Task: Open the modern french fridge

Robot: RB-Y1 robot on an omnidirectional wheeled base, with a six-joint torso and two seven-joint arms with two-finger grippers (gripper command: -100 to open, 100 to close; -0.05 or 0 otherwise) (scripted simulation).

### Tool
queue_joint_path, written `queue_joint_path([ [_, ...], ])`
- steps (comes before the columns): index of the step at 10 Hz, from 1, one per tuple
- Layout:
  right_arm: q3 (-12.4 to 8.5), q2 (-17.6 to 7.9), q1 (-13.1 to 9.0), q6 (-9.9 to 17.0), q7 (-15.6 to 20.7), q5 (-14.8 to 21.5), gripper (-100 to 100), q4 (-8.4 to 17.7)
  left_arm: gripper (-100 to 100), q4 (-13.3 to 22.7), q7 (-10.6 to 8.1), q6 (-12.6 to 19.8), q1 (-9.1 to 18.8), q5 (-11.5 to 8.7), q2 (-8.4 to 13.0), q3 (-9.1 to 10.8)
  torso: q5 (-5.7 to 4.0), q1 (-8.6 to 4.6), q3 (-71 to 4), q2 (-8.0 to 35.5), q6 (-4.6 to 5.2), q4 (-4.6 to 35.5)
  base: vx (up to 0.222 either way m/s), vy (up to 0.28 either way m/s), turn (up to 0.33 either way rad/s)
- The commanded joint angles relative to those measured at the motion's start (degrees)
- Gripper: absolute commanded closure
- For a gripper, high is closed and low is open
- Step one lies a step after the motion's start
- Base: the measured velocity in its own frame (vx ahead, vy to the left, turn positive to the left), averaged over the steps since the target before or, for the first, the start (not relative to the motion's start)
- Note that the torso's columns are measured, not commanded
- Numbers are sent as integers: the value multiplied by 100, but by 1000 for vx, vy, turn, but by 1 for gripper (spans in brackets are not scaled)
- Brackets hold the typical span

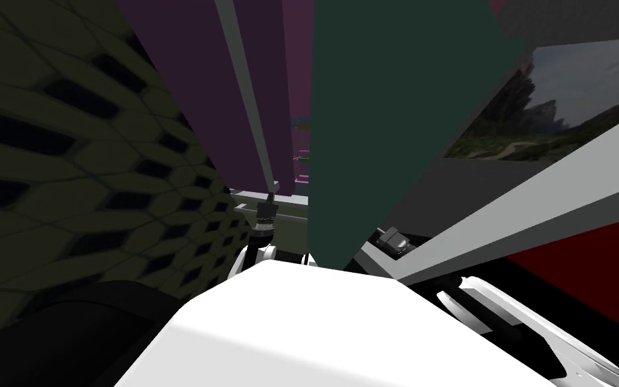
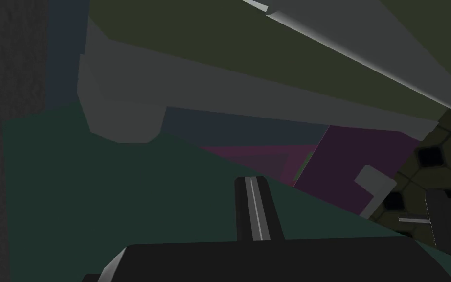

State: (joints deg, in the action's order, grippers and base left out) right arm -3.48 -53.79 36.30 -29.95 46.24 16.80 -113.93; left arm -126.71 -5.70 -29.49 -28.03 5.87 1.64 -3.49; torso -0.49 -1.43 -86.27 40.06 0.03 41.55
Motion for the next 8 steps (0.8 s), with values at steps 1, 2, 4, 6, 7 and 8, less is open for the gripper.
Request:
queue_joint_path([
  [1,-49,-4,5,-32,-200,448,100,-440,0,0,0,0,-1,0,0,0,0,-6,12,18,11,8,-29,-29,-1],
  [2,-49,-4,5,-32,-200,448,100,-473,0,0,0,0,-2,0,0,1,-1,-10,15,24,15,11,-10,-7,-44],
  [4,-103,54,-28,-162,-513,852,100,-851,0,0,0,0,0,0,0,0,2,3,17,27,0,11,-27,-32,242],
  [6,-103,54,-28,-162,-513,1011,100,-993,0,0,0,0,-2,0,0,1,20,23,32,38,4,29,-22,-7,-7],
  [7,-158,112,-62,-291,-804,1286,100,-1158,0,0,0,0,-2,0,0,1,27,29,36,40,13,31,-40,-22,201],
  [8,-158,112,-62,-291,-825,1460,100,-1177,0,0,0,0,-1,0,0,1,30,47,45,53,-38,43,-50,-41,185],
])
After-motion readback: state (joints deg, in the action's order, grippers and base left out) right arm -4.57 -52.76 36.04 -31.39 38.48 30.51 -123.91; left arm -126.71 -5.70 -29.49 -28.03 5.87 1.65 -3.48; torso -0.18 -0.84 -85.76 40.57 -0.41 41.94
